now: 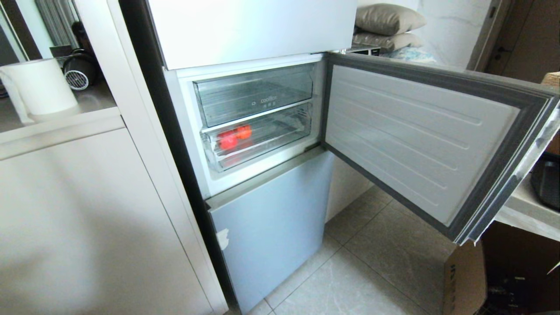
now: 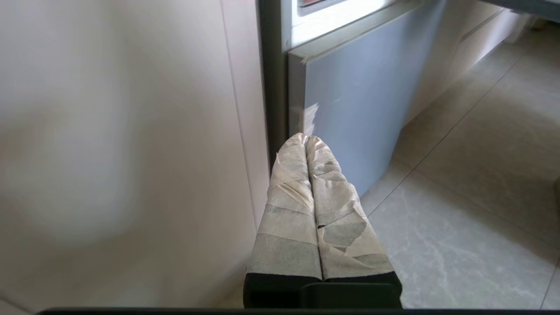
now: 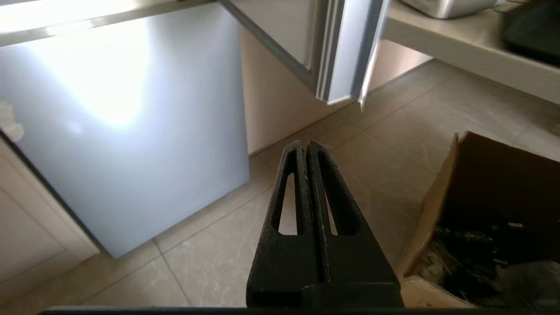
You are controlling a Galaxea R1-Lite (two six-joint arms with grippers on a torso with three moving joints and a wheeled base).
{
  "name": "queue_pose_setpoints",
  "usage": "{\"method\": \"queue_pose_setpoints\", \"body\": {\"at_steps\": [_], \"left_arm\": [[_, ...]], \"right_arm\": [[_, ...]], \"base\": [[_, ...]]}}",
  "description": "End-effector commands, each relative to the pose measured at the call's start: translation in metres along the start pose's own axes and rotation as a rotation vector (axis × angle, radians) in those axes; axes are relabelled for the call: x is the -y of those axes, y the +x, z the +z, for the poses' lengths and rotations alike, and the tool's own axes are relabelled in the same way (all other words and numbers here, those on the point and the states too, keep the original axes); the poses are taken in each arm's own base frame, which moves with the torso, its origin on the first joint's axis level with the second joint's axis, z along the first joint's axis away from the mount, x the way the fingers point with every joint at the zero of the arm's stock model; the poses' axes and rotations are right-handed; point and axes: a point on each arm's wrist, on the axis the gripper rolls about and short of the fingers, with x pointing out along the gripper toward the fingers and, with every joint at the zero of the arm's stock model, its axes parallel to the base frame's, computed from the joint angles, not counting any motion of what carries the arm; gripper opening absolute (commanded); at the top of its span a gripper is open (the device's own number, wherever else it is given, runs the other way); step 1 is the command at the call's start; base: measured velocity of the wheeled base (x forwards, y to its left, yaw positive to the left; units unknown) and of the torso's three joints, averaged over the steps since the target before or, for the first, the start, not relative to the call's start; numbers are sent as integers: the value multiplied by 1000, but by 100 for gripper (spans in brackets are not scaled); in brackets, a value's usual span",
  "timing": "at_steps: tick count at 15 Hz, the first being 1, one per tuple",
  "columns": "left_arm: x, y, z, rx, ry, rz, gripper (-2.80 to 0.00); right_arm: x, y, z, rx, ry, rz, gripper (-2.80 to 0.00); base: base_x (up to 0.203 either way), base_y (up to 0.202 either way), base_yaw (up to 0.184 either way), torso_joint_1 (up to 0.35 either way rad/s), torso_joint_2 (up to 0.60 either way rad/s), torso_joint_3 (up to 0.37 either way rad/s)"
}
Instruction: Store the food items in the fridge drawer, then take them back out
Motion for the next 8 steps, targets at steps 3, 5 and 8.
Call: {"method": "queue_pose_setpoints", "body": {"at_steps": [3, 5, 8], "left_arm": [[0, 0, 0, 1, -1, 1, -280], [0, 0, 0, 1, -1, 1, -280], [0, 0, 0, 1, -1, 1, -280]], "right_arm": [[0, 0, 0, 0, -1, 0, -280], [0, 0, 0, 0, -1, 0, -280], [0, 0, 0, 0, -1, 0, -280]], "base": [[5, -7, 132, 4, 2, 3], [-1, -9, 177, 3, 2, 0], [0, -9, 171, 1, 3, 1]]}}
